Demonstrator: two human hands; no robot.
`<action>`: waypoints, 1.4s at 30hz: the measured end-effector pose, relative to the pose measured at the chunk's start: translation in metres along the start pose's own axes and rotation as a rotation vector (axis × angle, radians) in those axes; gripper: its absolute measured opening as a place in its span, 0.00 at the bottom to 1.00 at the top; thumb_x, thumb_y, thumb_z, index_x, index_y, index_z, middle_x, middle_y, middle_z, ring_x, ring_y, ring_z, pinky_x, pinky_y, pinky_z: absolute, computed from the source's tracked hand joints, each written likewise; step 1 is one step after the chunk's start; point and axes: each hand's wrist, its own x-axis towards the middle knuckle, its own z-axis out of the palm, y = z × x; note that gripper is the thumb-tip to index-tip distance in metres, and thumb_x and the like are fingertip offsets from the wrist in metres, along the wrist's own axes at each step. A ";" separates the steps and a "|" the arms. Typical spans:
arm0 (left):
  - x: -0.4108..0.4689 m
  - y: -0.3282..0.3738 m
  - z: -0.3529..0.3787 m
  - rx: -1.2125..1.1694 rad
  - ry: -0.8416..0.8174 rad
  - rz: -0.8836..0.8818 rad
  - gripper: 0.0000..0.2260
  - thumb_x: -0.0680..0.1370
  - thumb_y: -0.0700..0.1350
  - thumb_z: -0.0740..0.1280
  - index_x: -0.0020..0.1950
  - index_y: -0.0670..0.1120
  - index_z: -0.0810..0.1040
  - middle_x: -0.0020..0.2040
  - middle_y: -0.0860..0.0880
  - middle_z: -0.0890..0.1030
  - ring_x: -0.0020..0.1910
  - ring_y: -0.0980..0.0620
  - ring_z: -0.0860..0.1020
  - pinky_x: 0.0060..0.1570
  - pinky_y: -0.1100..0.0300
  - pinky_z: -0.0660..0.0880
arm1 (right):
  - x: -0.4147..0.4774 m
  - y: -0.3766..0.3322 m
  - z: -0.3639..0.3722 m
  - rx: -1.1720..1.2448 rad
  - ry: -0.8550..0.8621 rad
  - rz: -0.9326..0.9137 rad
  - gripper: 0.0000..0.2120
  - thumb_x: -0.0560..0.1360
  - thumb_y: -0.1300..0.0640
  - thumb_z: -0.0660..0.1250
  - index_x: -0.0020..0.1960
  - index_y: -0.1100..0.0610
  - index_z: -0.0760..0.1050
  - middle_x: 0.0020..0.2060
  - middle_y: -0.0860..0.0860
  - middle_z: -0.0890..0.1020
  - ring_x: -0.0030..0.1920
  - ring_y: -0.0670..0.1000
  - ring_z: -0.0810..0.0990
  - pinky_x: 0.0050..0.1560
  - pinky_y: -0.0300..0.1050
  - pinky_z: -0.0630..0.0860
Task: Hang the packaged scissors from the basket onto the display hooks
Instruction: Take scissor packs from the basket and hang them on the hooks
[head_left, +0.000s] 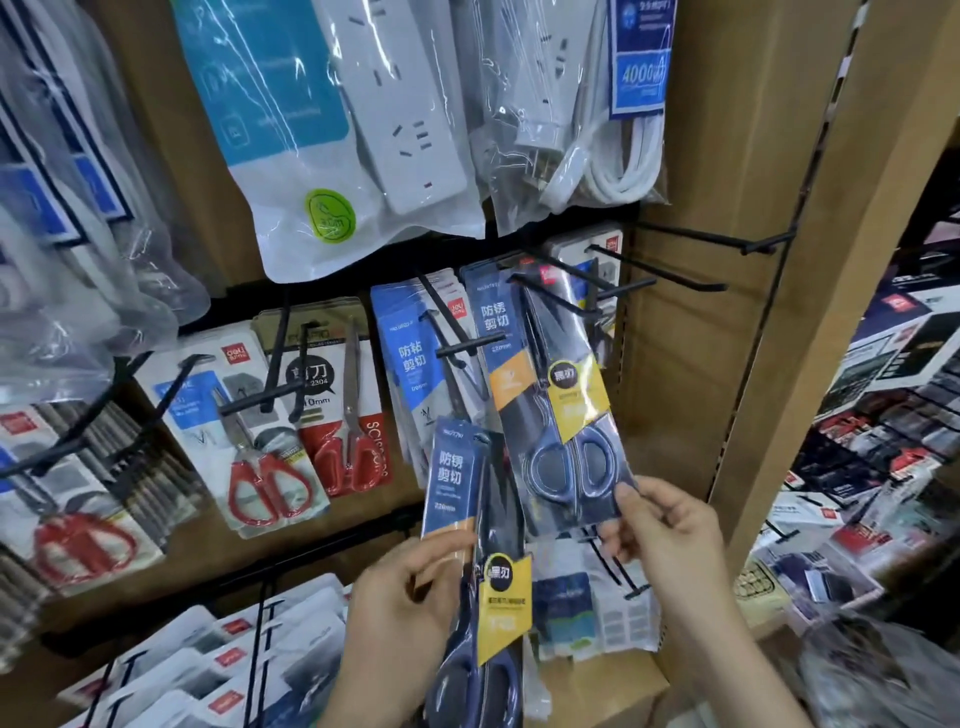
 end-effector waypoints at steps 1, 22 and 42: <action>-0.002 -0.003 -0.006 0.004 0.031 0.015 0.20 0.76 0.30 0.69 0.43 0.56 0.87 0.49 0.57 0.86 0.45 0.63 0.82 0.45 0.75 0.73 | 0.006 -0.001 0.004 -0.016 0.011 -0.015 0.09 0.80 0.65 0.63 0.44 0.61 0.79 0.25 0.57 0.79 0.22 0.48 0.75 0.25 0.37 0.74; -0.019 0.007 -0.003 -0.293 0.023 -0.002 0.24 0.74 0.28 0.68 0.53 0.58 0.84 0.46 0.49 0.87 0.41 0.56 0.81 0.43 0.69 0.76 | -0.033 0.002 0.013 -0.114 -0.447 0.362 0.15 0.76 0.43 0.64 0.53 0.48 0.84 0.46 0.51 0.87 0.47 0.50 0.85 0.48 0.44 0.78; 0.034 0.052 0.032 -0.350 0.012 0.096 0.09 0.80 0.51 0.66 0.51 0.47 0.83 0.46 0.46 0.86 0.47 0.38 0.83 0.51 0.41 0.78 | -0.074 0.015 -0.026 -0.047 -0.487 0.225 0.24 0.65 0.50 0.77 0.61 0.48 0.80 0.49 0.58 0.86 0.42 0.55 0.82 0.33 0.43 0.78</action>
